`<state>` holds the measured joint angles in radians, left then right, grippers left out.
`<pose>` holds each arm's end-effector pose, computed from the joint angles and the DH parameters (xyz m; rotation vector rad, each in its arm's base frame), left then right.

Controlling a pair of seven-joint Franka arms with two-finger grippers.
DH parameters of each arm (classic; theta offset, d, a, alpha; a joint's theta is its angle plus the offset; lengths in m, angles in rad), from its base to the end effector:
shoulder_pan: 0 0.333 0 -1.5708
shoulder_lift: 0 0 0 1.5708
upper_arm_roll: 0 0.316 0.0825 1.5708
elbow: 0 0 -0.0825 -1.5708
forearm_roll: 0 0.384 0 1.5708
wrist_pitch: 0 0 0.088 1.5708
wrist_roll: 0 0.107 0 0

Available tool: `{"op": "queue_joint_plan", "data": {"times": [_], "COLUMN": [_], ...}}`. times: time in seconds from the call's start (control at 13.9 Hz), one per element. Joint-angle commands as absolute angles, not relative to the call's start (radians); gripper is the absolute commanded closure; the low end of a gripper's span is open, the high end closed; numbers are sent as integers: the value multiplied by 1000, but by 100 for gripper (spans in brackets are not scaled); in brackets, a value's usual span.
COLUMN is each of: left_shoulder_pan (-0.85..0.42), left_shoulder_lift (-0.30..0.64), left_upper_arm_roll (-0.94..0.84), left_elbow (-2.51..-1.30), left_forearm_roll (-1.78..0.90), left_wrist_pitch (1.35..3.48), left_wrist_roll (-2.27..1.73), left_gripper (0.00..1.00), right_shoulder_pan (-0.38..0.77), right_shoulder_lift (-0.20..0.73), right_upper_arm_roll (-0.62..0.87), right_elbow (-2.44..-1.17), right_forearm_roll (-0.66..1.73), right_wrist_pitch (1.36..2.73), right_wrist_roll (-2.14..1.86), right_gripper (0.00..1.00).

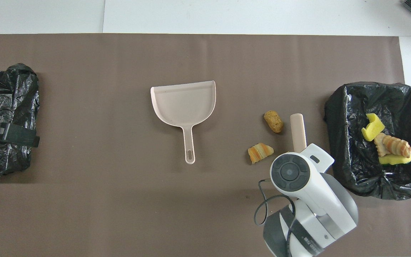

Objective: Sweep and dump trash in bin
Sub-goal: 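Sweep the sponge pieces toward the dustpan with the right gripper's brush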

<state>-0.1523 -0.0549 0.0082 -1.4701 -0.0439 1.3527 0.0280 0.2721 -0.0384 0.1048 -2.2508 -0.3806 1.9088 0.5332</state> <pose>0.5067 -0.0788 0.6819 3.0875 -0.2791 -0.1007 0.4583 0.1528 0.3639 2.6988 0.0350 -0.1646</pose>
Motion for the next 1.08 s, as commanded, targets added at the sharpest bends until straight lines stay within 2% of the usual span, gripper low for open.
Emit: {"op": "queue_joint_plan", "data": {"times": [0.0,0.29,0.58,0.86,1.01], "left_shoulder_pan": [-149,-147,-149,-149,-149], "left_shoulder_lift": [-71,-71,-71,-71,-71], "left_upper_arm_roll": [5,3,5,5,3], "left_elbow": [-1480,-1480,-1480,-1480,-1480], "left_forearm_roll": [-26,-26,-26,-26,-26], "left_wrist_pitch": [1341,1341,1341,1341,1341], "left_wrist_roll": [35,34,35,35,35], "left_gripper": [0,0,0,0,0], "right_shoulder_pan": [222,232,239,224,238], "right_shoulder_lift": [110,225,247,126,82], "right_upper_arm_roll": [123,124,127,113,123], "right_elbow": [-2110,-1952,-1829,-1825,-1874], "right_forearm_roll": [-387,-122,-84,-152,-155], "right_wrist_pitch": [1910,1901,1787,1631,1568], "right_wrist_roll": [451,382,380,538,653], "right_gripper": [100,100,100,100,100]}}
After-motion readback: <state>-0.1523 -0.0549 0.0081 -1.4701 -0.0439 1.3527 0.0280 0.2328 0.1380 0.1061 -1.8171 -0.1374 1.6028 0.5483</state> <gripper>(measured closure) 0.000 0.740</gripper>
